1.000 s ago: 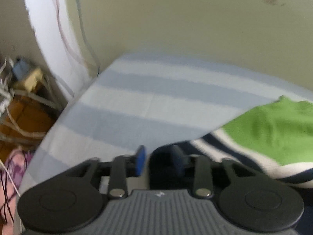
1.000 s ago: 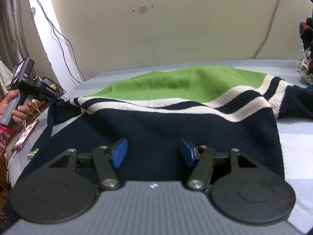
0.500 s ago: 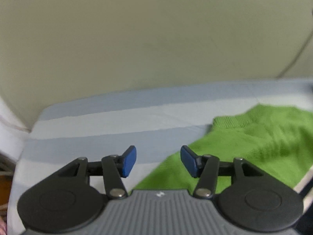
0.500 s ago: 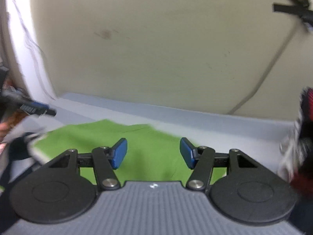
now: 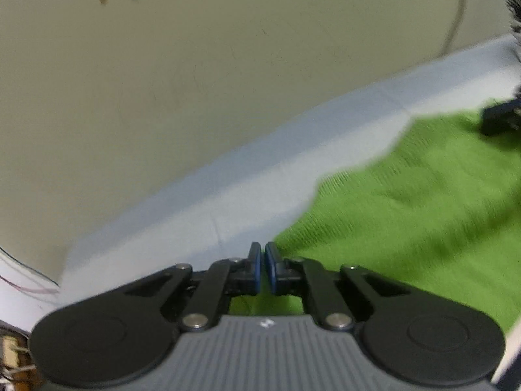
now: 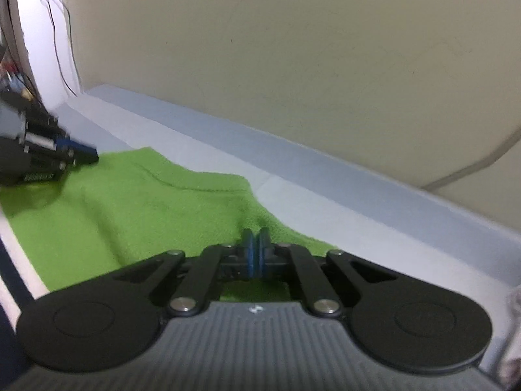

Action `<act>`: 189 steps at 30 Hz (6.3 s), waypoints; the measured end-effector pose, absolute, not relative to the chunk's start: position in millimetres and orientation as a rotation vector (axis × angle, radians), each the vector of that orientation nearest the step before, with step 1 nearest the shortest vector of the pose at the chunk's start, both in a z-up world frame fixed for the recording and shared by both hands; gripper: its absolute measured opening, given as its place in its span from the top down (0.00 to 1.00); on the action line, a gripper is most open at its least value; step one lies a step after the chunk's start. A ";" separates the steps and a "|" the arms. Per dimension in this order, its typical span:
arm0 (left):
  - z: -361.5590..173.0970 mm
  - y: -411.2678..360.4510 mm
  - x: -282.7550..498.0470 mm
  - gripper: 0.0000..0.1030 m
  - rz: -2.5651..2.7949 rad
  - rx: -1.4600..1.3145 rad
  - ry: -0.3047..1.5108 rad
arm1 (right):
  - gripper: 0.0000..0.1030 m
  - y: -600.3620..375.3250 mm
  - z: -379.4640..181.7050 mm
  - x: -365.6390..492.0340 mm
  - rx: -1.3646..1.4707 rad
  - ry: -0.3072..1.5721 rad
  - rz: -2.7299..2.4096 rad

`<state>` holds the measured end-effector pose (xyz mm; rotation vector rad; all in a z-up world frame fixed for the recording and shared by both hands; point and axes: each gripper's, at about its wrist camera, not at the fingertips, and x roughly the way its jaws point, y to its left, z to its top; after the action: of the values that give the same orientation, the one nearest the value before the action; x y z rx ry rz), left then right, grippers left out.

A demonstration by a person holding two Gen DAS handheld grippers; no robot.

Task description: Fold small clothes

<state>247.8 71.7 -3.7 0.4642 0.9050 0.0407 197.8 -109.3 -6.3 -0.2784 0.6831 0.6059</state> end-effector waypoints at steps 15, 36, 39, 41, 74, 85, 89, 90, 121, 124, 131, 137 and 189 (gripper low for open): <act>32.1 125.4 240.3 0.83 0.197 0.318 0.928 | 0.56 -141.7 32.6 167.2 -0.156 0.584 0.415; 57.9 238.6 50.3 0.39 0.325 0.068 0.878 | 0.56 -51.9 20.7 117.1 -0.180 0.803 0.619; 81.0 249.2 23.4 0.38 0.343 0.040 0.801 | 0.56 -15.2 51.5 62.7 -0.290 0.670 0.782; 90.4 252.7 10.8 0.37 0.343 0.014 0.760 | 0.56 15.4 64.2 20.7 -0.439 0.547 0.903; 68.1 192.2 89.0 0.24 0.121 -0.142 0.749 | 0.85 -116.1 49.9 130.3 0.204 0.658 0.423; -15.4 137.5 188.9 0.23 0.102 -0.235 0.915 | 0.63 -122.5 33.9 124.3 0.288 0.597 0.423; -19.5 139.7 187.3 0.24 0.130 -0.272 0.869 | 0.47 -111.1 53.7 161.5 0.254 0.569 0.413; -20.6 137.3 187.1 0.26 0.139 -0.251 0.859 | 0.41 -100.0 51.2 174.6 0.237 0.596 0.413; -21.3 159.4 187.5 0.63 0.145 -0.196 0.759 | 0.50 -163.4 36.5 41.0 0.253 0.462 0.062; -7.5 172.3 176.6 0.63 0.148 -0.248 0.707 | 0.50 -165.7 45.0 40.1 0.284 0.429 0.054; 3.6 151.1 163.7 0.60 -0.027 -0.221 0.618 | 0.51 -137.3 43.3 53.4 0.205 0.433 0.214; -28.6 110.6 176.5 0.56 -0.031 0.008 0.735 | 0.60 -145.5 14.3 79.9 0.261 0.643 0.266; -7.2 126.8 166.9 0.26 0.011 -0.066 0.642 | 0.92 -222.6 193.1 -15.3 0.271 -0.032 0.101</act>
<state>166.9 126.8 -7.2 -0.0659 0.6418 0.0115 -15.3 -222.6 193.1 0.2711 -0.0317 0.1008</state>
